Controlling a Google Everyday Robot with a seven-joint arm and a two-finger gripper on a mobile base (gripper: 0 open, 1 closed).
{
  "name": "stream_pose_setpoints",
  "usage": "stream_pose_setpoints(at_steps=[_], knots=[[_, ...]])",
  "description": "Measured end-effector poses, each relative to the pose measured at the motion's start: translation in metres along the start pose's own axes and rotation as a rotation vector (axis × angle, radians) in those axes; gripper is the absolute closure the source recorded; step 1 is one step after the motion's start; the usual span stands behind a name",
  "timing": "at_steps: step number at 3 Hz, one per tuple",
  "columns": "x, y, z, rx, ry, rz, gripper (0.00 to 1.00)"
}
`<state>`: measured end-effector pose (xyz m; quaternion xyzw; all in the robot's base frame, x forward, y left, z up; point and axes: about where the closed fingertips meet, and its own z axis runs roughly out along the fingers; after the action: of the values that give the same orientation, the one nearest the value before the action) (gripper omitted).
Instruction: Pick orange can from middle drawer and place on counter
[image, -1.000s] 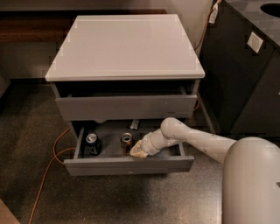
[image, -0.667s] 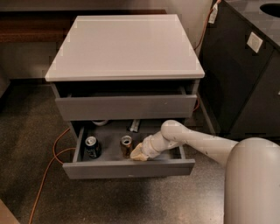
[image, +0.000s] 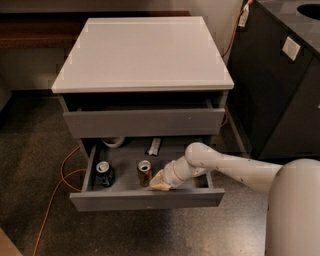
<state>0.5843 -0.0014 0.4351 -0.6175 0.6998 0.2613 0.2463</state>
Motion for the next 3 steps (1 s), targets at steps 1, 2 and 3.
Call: stream_pose_setpoints(at_steps=[1, 2, 3], knots=[[0.003, 0.009, -0.003, -0.002, 0.009, 0.012, 1.00], [0.004, 0.007, -0.015, 0.020, 0.028, 0.018, 0.97], [0.002, 0.001, -0.026, 0.047, 0.044, 0.016, 0.74]])
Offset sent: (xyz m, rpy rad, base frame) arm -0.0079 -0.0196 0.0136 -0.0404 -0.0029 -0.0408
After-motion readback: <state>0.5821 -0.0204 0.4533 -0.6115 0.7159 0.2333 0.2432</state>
